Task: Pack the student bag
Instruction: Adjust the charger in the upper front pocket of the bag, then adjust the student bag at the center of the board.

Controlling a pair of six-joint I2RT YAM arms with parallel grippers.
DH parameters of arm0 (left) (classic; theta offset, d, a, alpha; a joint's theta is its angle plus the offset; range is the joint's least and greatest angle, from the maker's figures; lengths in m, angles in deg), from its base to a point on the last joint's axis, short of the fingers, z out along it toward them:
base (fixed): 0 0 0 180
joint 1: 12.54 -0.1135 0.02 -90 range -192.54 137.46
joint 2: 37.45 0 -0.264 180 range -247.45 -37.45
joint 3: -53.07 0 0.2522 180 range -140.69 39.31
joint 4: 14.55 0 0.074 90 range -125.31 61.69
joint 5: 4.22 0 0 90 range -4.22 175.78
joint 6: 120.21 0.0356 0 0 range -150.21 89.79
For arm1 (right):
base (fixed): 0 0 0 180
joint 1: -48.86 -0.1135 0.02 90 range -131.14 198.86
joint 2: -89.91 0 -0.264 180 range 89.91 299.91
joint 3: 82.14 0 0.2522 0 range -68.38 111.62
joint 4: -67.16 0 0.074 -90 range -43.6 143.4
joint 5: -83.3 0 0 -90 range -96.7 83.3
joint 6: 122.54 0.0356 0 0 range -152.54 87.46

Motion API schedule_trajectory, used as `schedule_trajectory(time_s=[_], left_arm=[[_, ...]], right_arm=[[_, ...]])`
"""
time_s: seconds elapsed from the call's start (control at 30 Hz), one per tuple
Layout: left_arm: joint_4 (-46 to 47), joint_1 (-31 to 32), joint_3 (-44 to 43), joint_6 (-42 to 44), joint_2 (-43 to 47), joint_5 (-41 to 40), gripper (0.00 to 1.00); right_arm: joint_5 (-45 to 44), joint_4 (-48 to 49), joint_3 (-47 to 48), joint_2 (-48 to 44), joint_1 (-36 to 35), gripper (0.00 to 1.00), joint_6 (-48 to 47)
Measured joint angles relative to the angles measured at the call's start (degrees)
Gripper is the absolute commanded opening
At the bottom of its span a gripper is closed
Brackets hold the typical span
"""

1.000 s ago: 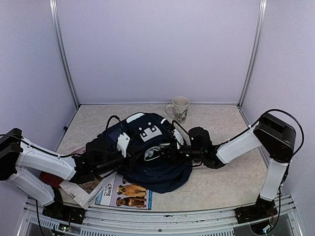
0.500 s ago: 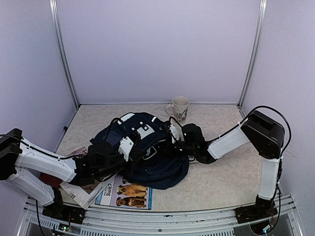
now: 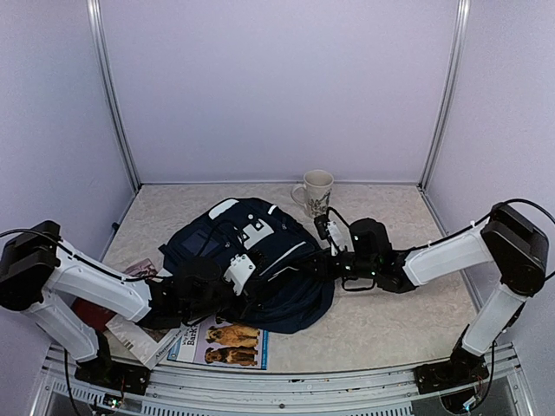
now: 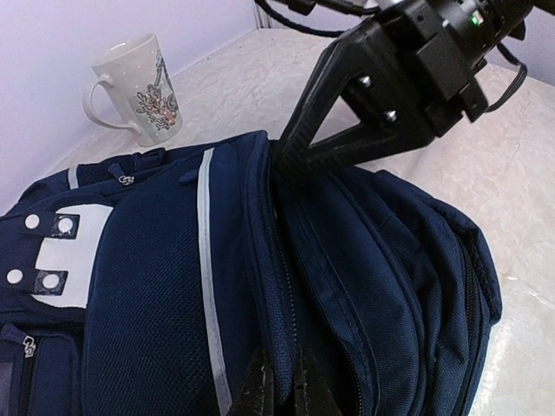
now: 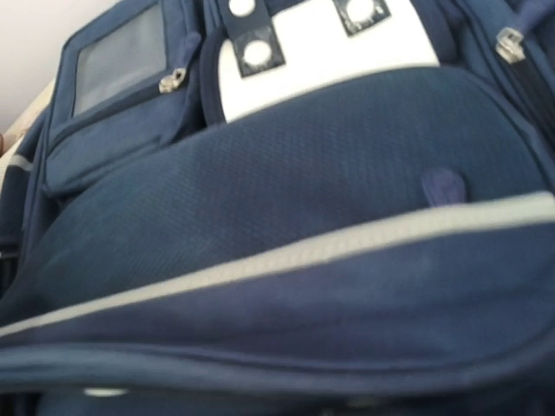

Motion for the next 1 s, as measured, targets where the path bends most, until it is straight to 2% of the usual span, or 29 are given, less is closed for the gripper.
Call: schedule_trajectory(time_s=[0.03, 0.07, 0.2, 0.3, 0.37, 0.43, 0.57, 0.7, 0.77, 0.83, 0.87, 0.93, 1.0], left_arm=[[-0.3, 0.1, -0.2, 0.2, -0.4, 0.2, 0.00], [-0.6, 0.1, -0.5, 0.2, -0.7, 0.5, 0.05], [-4.1, 0.1, -2.5, -0.1, -1.6, 2.8, 0.50], [-7.6, 0.1, -4.0, -1.1, -1.0, 5.4, 0.69], [-9.7, 0.0, -4.2, -1.4, 0.8, 6.9, 0.79], [-11.8, -0.4, -4.4, -1.8, 4.3, 8.5, 0.87], [-13.6, -3.9, -4.9, -3.4, 12.8, 13.2, 0.91], [-12.9, -12.3, -5.2, -8.7, 19.2, 16.8, 0.89], [-13.1, -16.7, -5.2, -12.0, 19.9, 16.2, 0.89], [-14.5, -20.1, -5.2, -15.0, 19.2, 14.3, 0.89], [-15.6, -21.2, -5.2, -16.6, 18.5, 13.2, 0.88], [-17.7, -23.1, -5.2, -19.2, 17.0, 12.1, 0.87], [-19.5, -24.7, -5.2, -21.5, 15.3, 11.6, 0.87]], right_arm=[[-0.2, -0.9, -0.9, -1.4, 0.0, 0.22, 0.1], [-0.4, -1.7, -1.6, -2.8, 0.0, 0.22, 0.2], [-2.3, -5.7, -2.8, -7.2, 0.0, 0.24, 0.2], [-3.5, -8.9, -2.8, -9.2, 0.0, 0.31, 0.2], [-4.0, -11.0, -2.8, -9.9, 0.0, 0.42, 0.4], [-4.4, -13.0, -2.8, -10.2, 0.0, 0.55, 1.1], [-4.8, -17.6, -2.9, -10.0, 0.2, 0.98, 4.0], [-4.6, -16.7, -4.8, -8.3, 0.3, 1.00, 8.6], [-3.5, -14.9, -6.7, -7.0, 0.3, 0.95, 10.8], [-2.3, -13.8, -6.9, -5.4, 0.3, 0.82, 11.6], [-1.9, -13.4, -6.6, -4.7, 0.3, 0.70, 12.0], [-1.6, -13.1, -6.3, -3.9, 0.6, 0.39, 12.2], [-1.9, -13.5, -5.9, -3.7, 1.0, 0.16, 12.1]])
